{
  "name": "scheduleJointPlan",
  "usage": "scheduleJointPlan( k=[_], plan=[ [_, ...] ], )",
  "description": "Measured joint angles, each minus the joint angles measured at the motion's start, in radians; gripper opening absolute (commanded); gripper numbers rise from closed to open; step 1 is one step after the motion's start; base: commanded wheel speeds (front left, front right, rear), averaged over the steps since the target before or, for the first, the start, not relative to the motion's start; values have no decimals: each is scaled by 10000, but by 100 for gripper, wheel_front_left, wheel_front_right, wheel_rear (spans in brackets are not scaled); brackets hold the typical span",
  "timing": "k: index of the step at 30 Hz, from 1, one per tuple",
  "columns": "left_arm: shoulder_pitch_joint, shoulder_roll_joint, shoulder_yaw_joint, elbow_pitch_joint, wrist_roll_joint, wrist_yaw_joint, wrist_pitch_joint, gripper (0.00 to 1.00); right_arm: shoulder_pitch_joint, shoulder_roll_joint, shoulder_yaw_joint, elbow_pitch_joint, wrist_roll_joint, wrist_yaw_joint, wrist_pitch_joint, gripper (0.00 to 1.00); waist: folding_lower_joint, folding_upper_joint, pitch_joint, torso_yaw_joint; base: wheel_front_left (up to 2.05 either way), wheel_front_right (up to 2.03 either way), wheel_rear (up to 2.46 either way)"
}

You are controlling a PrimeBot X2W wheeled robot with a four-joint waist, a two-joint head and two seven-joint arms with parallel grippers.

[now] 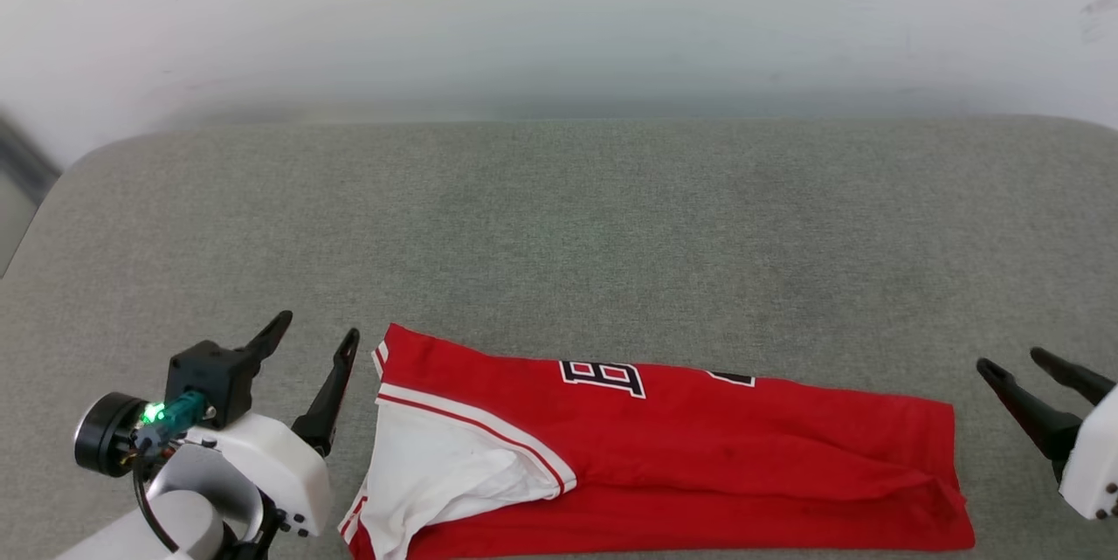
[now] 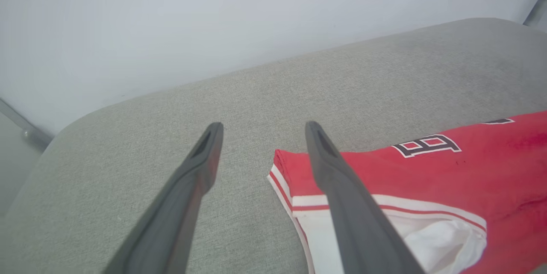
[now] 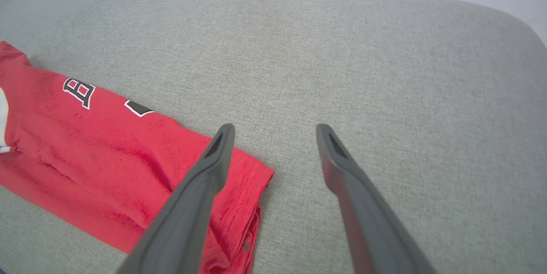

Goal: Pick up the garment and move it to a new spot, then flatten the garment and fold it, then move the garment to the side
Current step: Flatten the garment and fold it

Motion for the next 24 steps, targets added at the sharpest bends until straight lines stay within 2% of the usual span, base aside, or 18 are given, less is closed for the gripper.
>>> scheduleJointPlan(
  k=[3, 6, 7, 9, 11, 12, 15, 24],
  plan=[
    [430, -309, 566, -79, 353, 573, -109, 100, 518, 282, -627, 357, 454, 0, -98, 100, 0, 0, 15, 86, 0, 0, 0],
    [875, -767, 1546, -313, 1214, 1070, -117, 100, 914, 481, -1018, 690, 729, 0, -54, 100, 0, 0, 73, 164, 0, 0, 0],
    [1670, -1329, 2537, -449, 2021, 1358, -121, 100, 1306, 765, -1216, 928, 1064, 0, 146, 100, 0, 0, 154, 228, 0, 0, 0],
    [2158, -1685, 3160, -477, 2579, 1427, -119, 100, 1471, 938, -1279, 995, 1241, 0, 299, 100, 1, 0, 219, 266, 0, 0, 0],
    [2547, -2065, 3829, -512, 3095, 1436, -123, 100, 1607, 1076, -1369, 1024, 1429, 0, 426, 100, 1, 0, 279, 295, 0, 0, 0],
    [2952, -2464, 4445, -556, 3603, 1390, -130, 100, 1718, 1212, -1396, 1051, 1597, 0, 654, 100, 1, 0, 331, 328, 0, 0, 0],
    [3474, -3033, 5248, -635, 4255, 1197, -134, 100, 1805, 1409, -1388, 1085, 1676, 0, 809, 100, 0, 0, 424, 365, 0, 0, 0],
    [4477, -4671, 6744, -663, 6096, 462, -144, 100, 1751, 2000, -928, 1049, 2100, -2, 1680, 100, 0, 0, 576, 484, 0, 0, 0]
  ],
)
